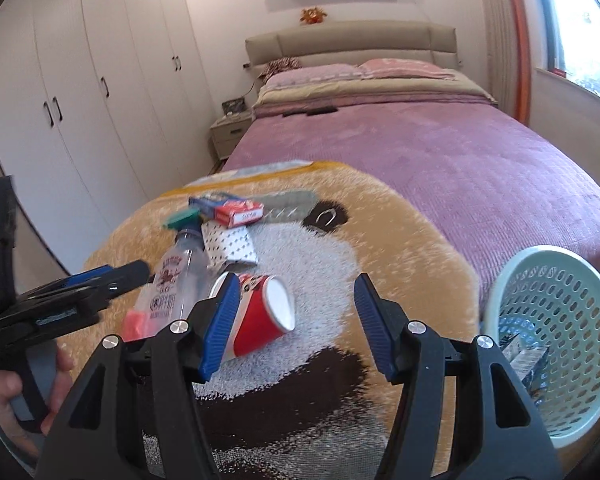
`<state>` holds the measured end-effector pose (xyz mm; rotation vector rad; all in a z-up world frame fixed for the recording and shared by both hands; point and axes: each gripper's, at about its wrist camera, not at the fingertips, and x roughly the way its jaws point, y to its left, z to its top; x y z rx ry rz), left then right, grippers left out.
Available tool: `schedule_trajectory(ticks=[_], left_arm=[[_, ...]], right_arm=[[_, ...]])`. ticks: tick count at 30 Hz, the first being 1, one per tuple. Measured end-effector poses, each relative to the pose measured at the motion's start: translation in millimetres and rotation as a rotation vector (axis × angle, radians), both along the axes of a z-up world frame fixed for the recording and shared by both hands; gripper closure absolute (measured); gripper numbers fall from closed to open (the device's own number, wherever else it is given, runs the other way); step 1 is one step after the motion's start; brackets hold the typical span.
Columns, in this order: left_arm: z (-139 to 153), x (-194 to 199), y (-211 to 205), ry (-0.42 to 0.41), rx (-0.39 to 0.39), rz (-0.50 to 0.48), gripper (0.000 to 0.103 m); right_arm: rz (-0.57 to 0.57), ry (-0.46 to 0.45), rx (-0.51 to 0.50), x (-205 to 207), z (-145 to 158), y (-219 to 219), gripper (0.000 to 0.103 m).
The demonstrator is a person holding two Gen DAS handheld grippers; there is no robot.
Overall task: Collect trash
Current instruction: 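Return to table and grasp clear plastic bottle with left gripper, then lift the clear bottle with left gripper while right gripper grasps red-white paper cup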
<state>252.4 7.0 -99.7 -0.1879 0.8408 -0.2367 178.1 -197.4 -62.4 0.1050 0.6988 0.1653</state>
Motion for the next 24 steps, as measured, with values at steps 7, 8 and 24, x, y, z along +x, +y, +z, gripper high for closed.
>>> schedule_trajectory(ticks=[7, 8, 24], left_arm=[[-29, 23, -4, 0.094, -0.010, 0.006, 0.021], [-31, 24, -3, 0.104, -0.018, 0.006, 0.021], [-37, 6, 37, 0.150, -0.151, 0.031, 0.044]], right_arm=[[0.020, 0.029, -0.008, 9, -11, 4, 0.047], [0.023, 0.032, -0.010, 10, -12, 4, 0.047], [0.108, 0.095, -0.013, 20, -33, 32, 0.047]])
